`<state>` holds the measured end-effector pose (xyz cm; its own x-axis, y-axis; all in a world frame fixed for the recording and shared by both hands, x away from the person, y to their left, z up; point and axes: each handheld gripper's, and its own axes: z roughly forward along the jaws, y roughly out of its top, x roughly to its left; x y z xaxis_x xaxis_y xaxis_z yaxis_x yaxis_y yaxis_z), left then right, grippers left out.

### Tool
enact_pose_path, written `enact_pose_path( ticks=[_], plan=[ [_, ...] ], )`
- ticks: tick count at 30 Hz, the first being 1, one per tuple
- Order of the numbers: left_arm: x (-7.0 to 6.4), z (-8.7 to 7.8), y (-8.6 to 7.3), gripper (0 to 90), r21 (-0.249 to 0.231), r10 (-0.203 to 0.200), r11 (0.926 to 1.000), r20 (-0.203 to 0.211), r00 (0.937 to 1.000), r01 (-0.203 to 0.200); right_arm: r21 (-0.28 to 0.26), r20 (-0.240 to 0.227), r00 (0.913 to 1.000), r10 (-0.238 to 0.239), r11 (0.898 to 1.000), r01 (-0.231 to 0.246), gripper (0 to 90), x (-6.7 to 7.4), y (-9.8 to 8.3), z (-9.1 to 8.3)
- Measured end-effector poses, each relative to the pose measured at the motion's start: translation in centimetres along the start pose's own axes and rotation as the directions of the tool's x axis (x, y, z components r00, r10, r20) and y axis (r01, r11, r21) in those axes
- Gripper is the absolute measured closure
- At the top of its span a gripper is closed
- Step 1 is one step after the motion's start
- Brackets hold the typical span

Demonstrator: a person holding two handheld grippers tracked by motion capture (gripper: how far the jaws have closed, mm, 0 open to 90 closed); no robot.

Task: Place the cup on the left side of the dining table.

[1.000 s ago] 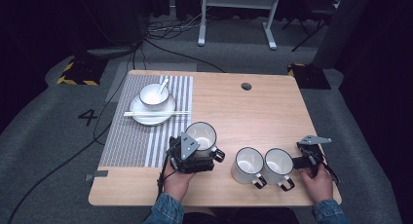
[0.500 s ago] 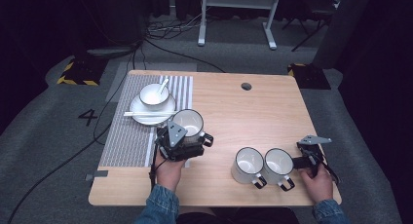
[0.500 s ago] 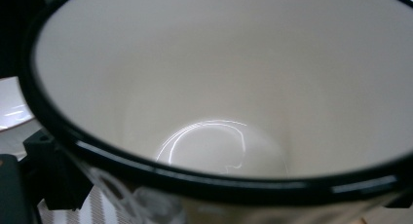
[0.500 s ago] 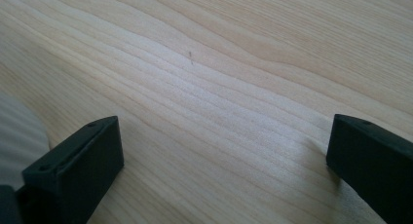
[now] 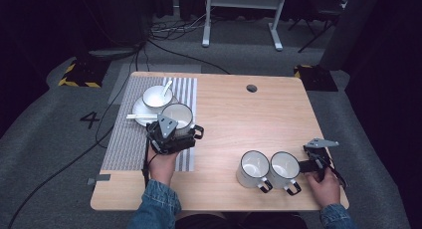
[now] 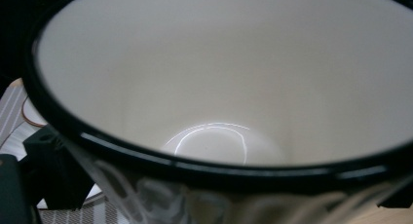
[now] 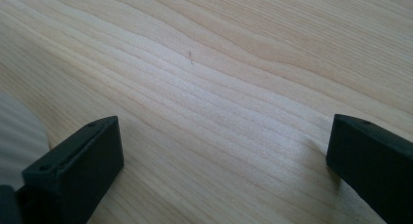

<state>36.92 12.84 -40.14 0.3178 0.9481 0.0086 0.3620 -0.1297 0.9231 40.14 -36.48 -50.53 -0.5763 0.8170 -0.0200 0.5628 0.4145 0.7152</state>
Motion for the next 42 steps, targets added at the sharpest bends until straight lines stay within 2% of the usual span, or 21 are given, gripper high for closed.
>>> enact_pose_path(
  ticks=[3, 4, 5, 8, 10, 13, 16, 19, 22, 23, 24, 28, 29, 32, 34, 36, 37, 39, 42],
  plan=[
    [0.4, 0.5, 0.0, 3.1, 0.013, 0.003, 0.9999, -0.017, 0.9999, -0.003, 0.0, 0.0, 1.0, -0.001, 1.0, 0.001, 0.2, 0.0, 0.0, 0.0],
    [0.5, 0.8, 0.0, 3.1, 0.017, -0.009, 0.9998, -0.01, 0.9999, 0.009, 0.001, 0.001, 1.0, 0.003, 1.0, -0.003, 0.2, 0.0, 0.0, 0.0],
    [0.6, 1.0, 0.0, 3.2, 0.024, -0.001, 0.9997, -0.013, 0.9999, 0.002, 0.0, 0.002, 1.0, 0.002, 1.0, -0.002, 0.2, 0.0, 0.0, 0.0],
    [0.7, 1.9, -0.3, 3.1, 0.081, 0.021, 0.9965, -0.007, 0.9997, -0.021, 0.0, 0.002, 1.0, 0.002, 1.0, -0.002, 0.2, 0.0, 0.0, 0.0],
    [0.9, 2.5, -0.5, 3.1, 0.125, 0.032, 0.9917, -0.006, 0.9995, -0.031, 0.0, 0.002, 1.0, 0.002, 1.0, -0.002, 0.2, 0.0, 0.0, 0.0],
    [1.4, 3.4, -1.3, 3.1, 0.166, 0.025, 0.9858, -0.023, 0.9994, -0.021, 0.0, 0.002, 1.0, 0.002, 1.0, -0.002, 0.2, 0.0, 0.0, 0.0],
    [1.9, 4.0, -1.9, 3.1, 0.186, 0.001, 0.9825, -0.032, 0.9995, 0.005, 0.0, 0.002, 1.0, 0.003, 1.0, -0.003, 0.2, 0.0, 0.0, 0.0],
    [2.3, 4.5, -2.3, 3.1, 0.214, -0.002, 0.9767, -0.037, 0.9993, 0.01, 0.0, 0.002, 1.0, 0.002, 1.0, -0.002, 0.2, 0.0, 0.0, 0.0],
    [2.3, 5.2, -2.7, 3.1, 0.248, 0.018, 0.9686, -0.043, 0.9989, -0.007, 0.0, 0.002, 1.0, 0.003, 1.0, -0.003, 0.2, 0.0, 0.0, 0.0],
    [2.3, 5.5, -2.8, 3.1, 0.269, 0.023, 0.9631, -0.033, 0.9992, -0.014, 0.0, 0.003, 1.0, 0.004, 1.0, -0.004, 0.2, 0.0, 0.0, 0.0],
    [2.3, 5.7, -2.9, 3.1, 0.27, 0.033, 0.9625, -0.038, 0.9987, -0.021, -0.001, 0.004, 1.0, 0.004, 1.0, -0.004, 0.2, 0.1, 0.0, 0.0],
    [2.2, 6.8, -3.3, 3.1, 0.296, 0.024, 0.9551, -0.033, 0.9992, -0.013, 0.0, 0.004, 1.0, 0.006, 1.0, -0.006, 0.2, 0.1, 0.0, 0.0],
    [2.2, 6.9, -3.4, 3.1, 0.311, 0.035, 0.9499, -0.025, 0.9991, -0.026, 0.0, 0.005, 1.0, 0.005, 1.0, -0.005, 0.2, 0.0, 0.0, 0.0],
    [2.3, 7.5, -3.5, 3.1, 0.324, 0.025, 0.946, -0.035, 0.9991, -0.012, -0.001, 0.004, 1.0, 0.005, 1.0, -0.005, 0.2, 0.1, 0.0, 0.0],
    [2.2, 7.9, -3.6, 3.1, 0.317, 0.019, 0.9484, -0.034, 0.9992, -0.007, -0.001, 0.004, 1.0, 0.005, 1.0, -0.005, 0.2, 0.1, 0.0, 0.0],
    [2.1, 8.3, -3.7, 3.1, 0.33, 0.024, 0.9441, -0.034, 0.9991, -0.011, -0.001, 0.005, 1.0, 0.006, 1.0, -0.006, 0.2, 0.1, 0.0, 0.0],
    [2.0, 8.4, -3.8, 3.1, 0.328, 0.029, 0.9444, -0.037, 0.9989, -0.015, 0.0, 0.005, 1.0, 0.006, 1.0, -0.006, 0.2, 0.1, 0.0, 0.0],
    [2.0, 8.5, -3.7, 3.1, 0.319, 0.033, 0.9475, -0.036, 0.9988, -0.02, -0.001, 0.005, 1.0, 0.006, 1.0, -0.006, 0.2, 0.1, 0.0, 0.0],
    [2.2, 8.5, -3.9, 3.0, 0.302, 0.011, 0.9532, -0.035, 0.9993, 0.0, -0.001, 0.006, 1.0, 0.007, 1.0, -0.007, 0.3, 0.1, -0.1, 0.0]
  ],
)
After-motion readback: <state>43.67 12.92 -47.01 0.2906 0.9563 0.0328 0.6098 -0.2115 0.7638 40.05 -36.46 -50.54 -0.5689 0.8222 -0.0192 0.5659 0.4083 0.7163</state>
